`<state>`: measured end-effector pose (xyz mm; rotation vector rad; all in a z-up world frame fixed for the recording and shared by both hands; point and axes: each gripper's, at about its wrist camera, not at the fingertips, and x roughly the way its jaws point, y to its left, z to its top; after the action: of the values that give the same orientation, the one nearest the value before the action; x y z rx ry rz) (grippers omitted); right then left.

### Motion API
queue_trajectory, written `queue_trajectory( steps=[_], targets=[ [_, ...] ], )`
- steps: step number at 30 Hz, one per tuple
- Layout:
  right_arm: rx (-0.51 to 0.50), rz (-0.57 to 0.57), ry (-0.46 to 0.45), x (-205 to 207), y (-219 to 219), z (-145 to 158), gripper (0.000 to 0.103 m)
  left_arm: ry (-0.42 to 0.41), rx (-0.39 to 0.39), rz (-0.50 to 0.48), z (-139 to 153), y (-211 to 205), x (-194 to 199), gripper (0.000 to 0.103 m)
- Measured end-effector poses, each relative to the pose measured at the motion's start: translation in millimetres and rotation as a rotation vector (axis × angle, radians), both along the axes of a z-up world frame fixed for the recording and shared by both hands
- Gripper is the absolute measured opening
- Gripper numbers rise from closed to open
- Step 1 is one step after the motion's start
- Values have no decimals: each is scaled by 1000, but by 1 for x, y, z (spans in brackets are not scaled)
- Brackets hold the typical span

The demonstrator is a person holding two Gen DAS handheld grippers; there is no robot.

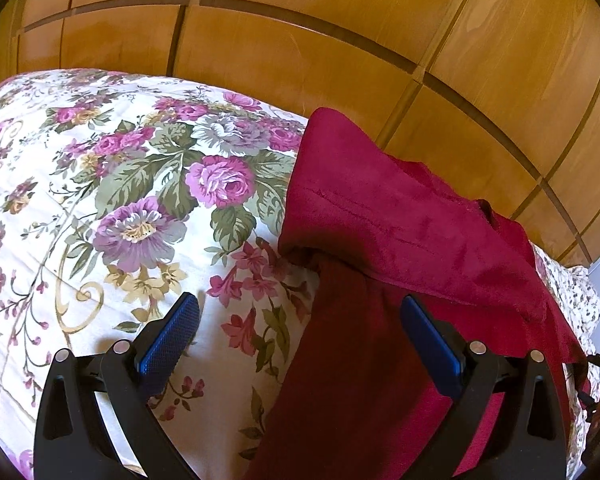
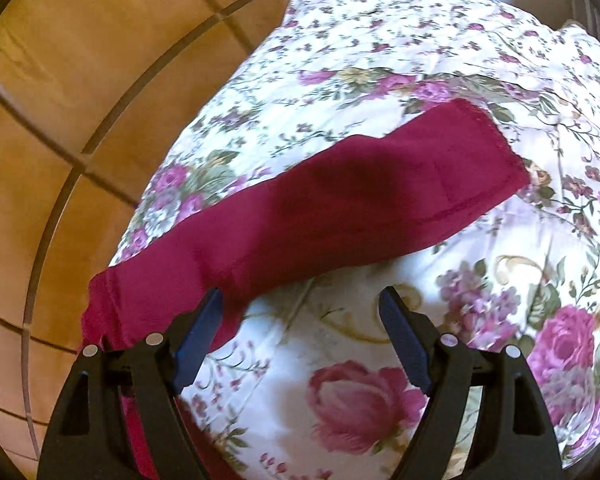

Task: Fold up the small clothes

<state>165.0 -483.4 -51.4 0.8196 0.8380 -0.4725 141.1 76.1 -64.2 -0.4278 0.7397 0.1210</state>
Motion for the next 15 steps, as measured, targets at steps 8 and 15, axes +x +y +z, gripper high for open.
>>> queue_trajectory(
  steps=[8, 15],
  targets=[
    [108, -43, -54, -3, -21, -11, 83, 21, 40, -71, 2, -13, 4, 100],
    [219, -208, -171, -29, -70, -23, 74, 40, 54, -109, 0, -20, 8, 100]
  ],
)
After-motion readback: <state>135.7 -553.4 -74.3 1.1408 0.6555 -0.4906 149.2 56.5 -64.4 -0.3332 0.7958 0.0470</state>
